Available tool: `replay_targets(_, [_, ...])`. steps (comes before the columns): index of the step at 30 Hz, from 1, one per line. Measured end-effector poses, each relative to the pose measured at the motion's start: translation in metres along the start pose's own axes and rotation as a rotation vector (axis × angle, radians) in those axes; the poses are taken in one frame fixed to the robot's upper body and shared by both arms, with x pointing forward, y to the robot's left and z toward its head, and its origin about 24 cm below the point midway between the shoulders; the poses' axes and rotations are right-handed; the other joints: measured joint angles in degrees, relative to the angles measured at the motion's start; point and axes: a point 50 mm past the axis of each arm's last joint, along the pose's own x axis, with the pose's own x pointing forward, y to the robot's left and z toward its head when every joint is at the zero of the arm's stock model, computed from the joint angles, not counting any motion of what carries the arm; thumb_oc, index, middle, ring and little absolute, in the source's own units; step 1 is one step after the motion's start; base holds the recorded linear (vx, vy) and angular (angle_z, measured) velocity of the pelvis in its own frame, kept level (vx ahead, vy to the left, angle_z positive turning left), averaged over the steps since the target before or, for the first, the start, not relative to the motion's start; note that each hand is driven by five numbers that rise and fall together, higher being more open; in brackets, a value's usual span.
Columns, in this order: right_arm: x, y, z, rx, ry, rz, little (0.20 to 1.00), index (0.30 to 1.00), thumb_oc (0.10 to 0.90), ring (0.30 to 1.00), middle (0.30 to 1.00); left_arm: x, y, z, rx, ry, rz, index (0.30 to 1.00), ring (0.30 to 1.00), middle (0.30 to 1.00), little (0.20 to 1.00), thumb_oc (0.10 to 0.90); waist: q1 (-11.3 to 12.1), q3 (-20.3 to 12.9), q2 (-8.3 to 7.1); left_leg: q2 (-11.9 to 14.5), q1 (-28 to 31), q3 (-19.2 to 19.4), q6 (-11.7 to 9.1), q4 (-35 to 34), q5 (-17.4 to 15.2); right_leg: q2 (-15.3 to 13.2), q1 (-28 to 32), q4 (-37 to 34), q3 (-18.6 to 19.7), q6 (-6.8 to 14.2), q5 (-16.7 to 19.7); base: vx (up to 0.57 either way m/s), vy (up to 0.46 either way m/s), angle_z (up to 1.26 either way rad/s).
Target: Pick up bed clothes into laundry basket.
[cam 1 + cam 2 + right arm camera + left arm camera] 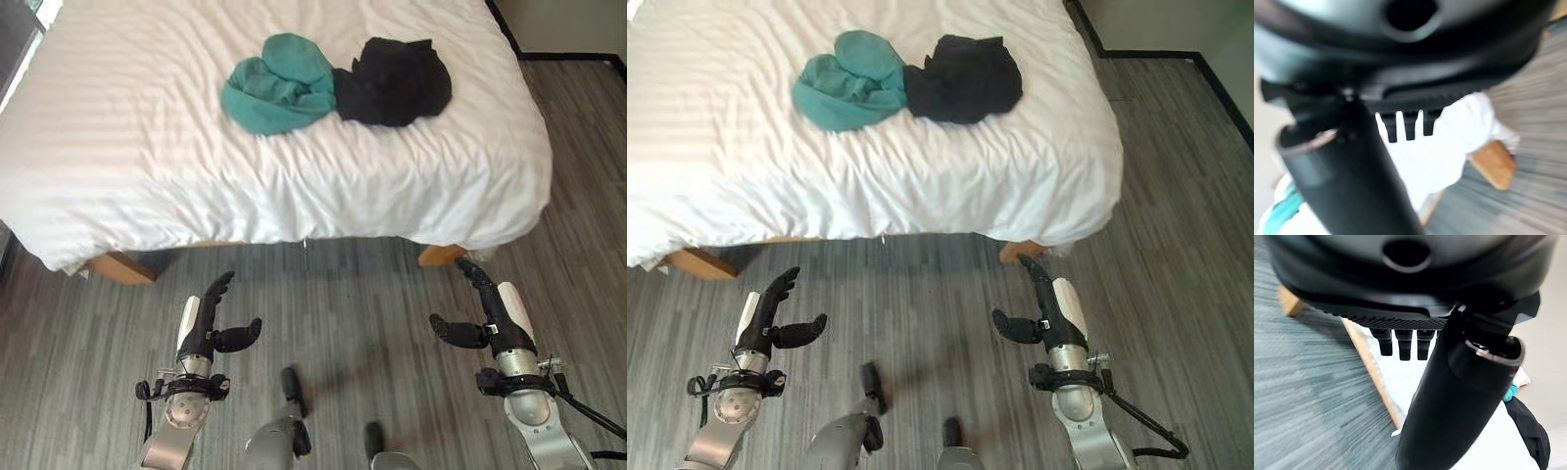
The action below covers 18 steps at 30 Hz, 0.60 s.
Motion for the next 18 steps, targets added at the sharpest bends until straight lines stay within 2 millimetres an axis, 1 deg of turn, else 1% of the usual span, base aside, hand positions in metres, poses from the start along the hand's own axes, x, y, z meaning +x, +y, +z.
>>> replay_targets(1, [0.001, 0.0, 0.001, -0.003, -0.007, -0.002, 0.9, 0.9, 0.8, 0.9, 0.9, 0.002, 0.001, 0.002, 0.007, -0.01, 0.002, 0.9, 0.9, 0.9, 0.9, 0.8, 0.0, 0.1, -0.24, -0.3, 1.1, 0.3, 0.4, 0.0, 0.4, -0.7, -1.5, 5.3, -0.7, 0.6, -0.3, 0.34, 0.005, 0.11])
replay_targets(2, [0.005, -0.001, 0.005, -0.009, -0.023, -0.011, 0.9, 0.9, 0.8, 0.9, 0.9, 0.006, 0.004, 0.006, 0.027, -0.027, -0.005, 0.9, 0.9, 0.9, 0.9, 0.8, -0.1, 0.2, -0.25, -0.1, 3.1, -0.4, 1.0, -0.3, -1.7, -1.7, -4.4, 12.3, -3.2, 0.2, -0.1, 0.36, -0.052, -0.07])
replay_targets(3, [0.009, -0.002, 0.01, -0.012, -0.043, -0.026, 0.9, 0.9, 0.8, 0.9, 0.9, 0.009, 0.005, 0.006, 0.038, -0.029, -0.004, 0.9, 0.9, 0.9, 0.9, 0.8, -0.4, 0.4, 0.1, 0.1, 5.1, 0.0, 0.7, -0.4, -1.7, -5.5, -5.8, 15.3, -10.1, -1.1, -1.2, 0.36, -0.109, -0.06])
replay_targets(4, [0.011, -0.003, 0.014, -0.011, -0.057, -0.037, 0.9, 0.9, 0.8, 0.9, 0.9, 0.011, 0.005, 0.009, 0.041, -0.039, -0.006, 0.9, 0.9, 0.9, 0.9, 0.8, -0.6, 0.4, 0.28, 0.2, 5.8, -0.2, 0.8, -0.3, -1.7, -6.6, -5.8, 14.3, -11.8, -1.5, -1.0, 0.48, -0.202, -0.03])
replay_targets(5, [0.014, -0.005, 0.018, -0.017, -0.076, -0.048, 0.9, 0.9, 0.8, 0.9, 0.9, 0.013, 0.007, 0.013, 0.042, -0.055, -0.001, 0.9, 0.9, 0.9, 0.9, 0.8, -1.1, 0.4, 0.62, 0.8, 7.5, -1.6, 0.4, -0.9, -3.1, -6.8, -6.5, 10.5, -13.7, -1.8, -1.2, 0.38, -0.165, 0.06])
replay_targets(6, [0.019, -0.007, 0.023, -0.025, -0.097, -0.061, 0.9, 0.9, 0.8, 0.9, 0.9, 0.016, 0.007, 0.015, 0.042, -0.062, 0.002, 0.9, 0.9, 0.9, 0.9, 0.8, -1.7, 0.3, 0.61, 1.3, 9.2, -2.0, -0.5, -1.7, -3.4, -6.1, -6.2, 1.9, -14.7, -2.8, -1.4, 0.37, -0.215, 0.11])
replay_targets(7, [0.021, -0.008, 0.025, -0.027, -0.106, -0.072, 0.9, 0.9, 0.8, 0.9, 0.9, 0.017, 0.007, 0.016, 0.043, -0.067, 0.001, 0.9, 0.9, 0.9, 0.9, 0.8, -2.3, 0.3, 0.48, 1.5, 9.4, -2.0, -0.6, -1.7, -3.3, -5.8, -6.1, -1.9, -14.3, -3.0, -0.7, 0.28, -0.184, 0.36])
replay_targets(8, [0.024, -0.011, 0.028, -0.038, -0.121, -0.098, 0.9, 0.9, 0.8, 0.9, 0.9, 0.019, 0.006, 0.019, 0.041, -0.077, -0.003, 0.9, 0.9, 0.9, 0.9, 0.8, -3.6, 0.2, -0.17, 1.6, 10.2, -3.4, -1.5, -1.7, -3.8, -5.6, -8.3, -7.1, -14.3, -4.0, 2.0, 0.42, -0.3, 0.41])
replay_targets(9, [0.025, -0.012, 0.029, -0.049, -0.125, -0.1, 0.9, 0.9, 0.8, 0.9, 0.9, 0.019, 0.005, 0.018, 0.038, -0.075, -0.005, 0.9, 0.9, 0.9, 0.9, 0.8, -3.7, 0.1, -0.22, 1.8, 10.5, -3.4, -1.8, -1.7, -4.0, -4.8, -8.2, -10.9, -13.3, -3.4, 3.3, 0.42, -0.259, 0.47])
replay_targets(10, [0.025, -0.013, 0.029, -0.058, -0.126, -0.108, 0.9, 0.9, 0.8, 0.9, 0.9, 0.019, 0.003, 0.017, 0.042, -0.073, -0.015, 0.9, 0.9, 0.9, 0.9, 0.8, -4.1, -0.3, -1.11, 1.5, 11.0, -3.5, -1.9, -1.7, -3.9, -4.4, -8.1, -18.0, -12.6, -3.9, 8.6, 0.41, -0.244, 0.45])
replay_targets(11, [0.025, -0.013, 0.027, -0.073, -0.119, -0.113, 0.9, 0.9, 0.8, 0.9, 0.9, 0.017, 0.001, 0.015, 0.043, -0.065, -0.023, 0.9, 0.9, 0.9, 0.9, 0.8, -4.6, -0.9, -1.65, 1.7, 11.3, -5.4, -2.9, -1.7, -4.9, -4.0, -7.9, -24.7, -10.8, -3.2, 12.7, 0.48, -0.297, 0.58])
replay_targets(12, [0.025, -0.015, 0.027, -0.097, -0.116, -0.122, 0.9, 0.9, 0.8, 0.9, 0.9, 0.016, -0.001, 0.012, 0.039, -0.057, -0.028, 0.9, 0.9, 0.9, 0.9, 0.8, -5.1, -1.5, -2.23, 1.5, 11.4, -6.4, -3.9, -1.8, -6.0, -4.4, -7.9, -30.2, -9.4, -2.0, 15.2, 0.35, -0.245, 0.59])
replay_targets(13, [0.026, -0.017, 0.027, -0.122, -0.122, -0.131, 0.9, 0.9, 0.8, 0.9, 0.9, 0.015, -0.002, 0.006, 0.037, -0.032, -0.027, 0.9, 0.9, 0.9, 0.9, 0.8, -5.0, -1.8, -2.57, 2.0, 11.8, -7.5, -5.7, -2.0, -6.6, -5.5, -9.2, -31.6, -9.3, -1.8, 16.7, 0.34, -0.268, 0.7])
replay_targets(14, [0.024, -0.017, 0.024, -0.152, -0.113, -0.127, 0.9, 0.9, 0.8, 0.9, 0.9, 0.009, -0.002, -0.005, 0.047, 0.014, -0.035, 0.9, 0.9, 0.9, 0.9, 0.8, -5.4, -2.4, -3.15, 3.2, 13.4, -8.9, -9.5, -2.0, -6.8, -5.8, -8.1, -31.0, -10.4, -1.9, 21.0, 0.24, -0.197, 0.57])
replay_targets(15, [0.024, -0.018, 0.023, -0.161, -0.106, -0.127, 0.9, 0.9, 0.8, 0.9, 0.9, 0.005, -0.003, -0.01, 0.046, 0.032, -0.039, 0.9, 0.9, 0.9, 0.9, 0.8, -5.2, -2.7, -2.51, 4.5, 13.8, -9.0, -10.7, -2.1, -7.0, -4.5, -7.7, -30.7, -10.3, -2.8, 23.6, 0.43, -0.444, 0.58])
replay_targets(16, [0.026, -0.031, 0.02, -0.246, -0.104, -0.127, 0.9, 0.9, 0.8, 0.9, 0.9, -0.004, -0.016, -0.015, 0.004, 0.065, -0.069, 0.9, 0.9, 0.9, 0.9, 0.8, -5.2, -3.7, 2.05, 10.4, 13.4, -10.2, -11.7, -2.1, -8.1, 1.3, -6.2, -30.6, -10.0, -4.8, 23.2, 0.53, -0.566, 0.49])
replay_targets(17, [0.028, -0.044, 0.019, -0.312, -0.105, -0.14, 0.9, 0.9, 0.8, 0.9, 0.9, -0.003, -0.027, -0.012, -0.023, 0.059, -0.086, 0.9, 0.9, 0.9, 0.9, 0.8, -5.5, -3.7, 3.19, 12.1, 13.0, -13.2, -10.9, -1.4, -7.4, 3.0, -5.4, -30.0, -10.7, -7.2, 22.2, 0.41, -0.471, 0.59])
replay_targets(18, [0.031, -0.052, 0.019, -0.344, -0.106, -0.153, 0.9, 0.9, 0.8, 0.9, 0.9, -0.002, -0.032, -0.009, -0.034, 0.052, -0.097, 0.9, 0.9, 0.9, 0.9, 0.8, -5.6, -3.6, 3.25, 12.6, 13.0, -13.6, -11.5, -1.0, -5.6, 3.2, -4.8, -29.6, -11.6, -8.3, 21.8, 0.36, -0.425, 0.51])
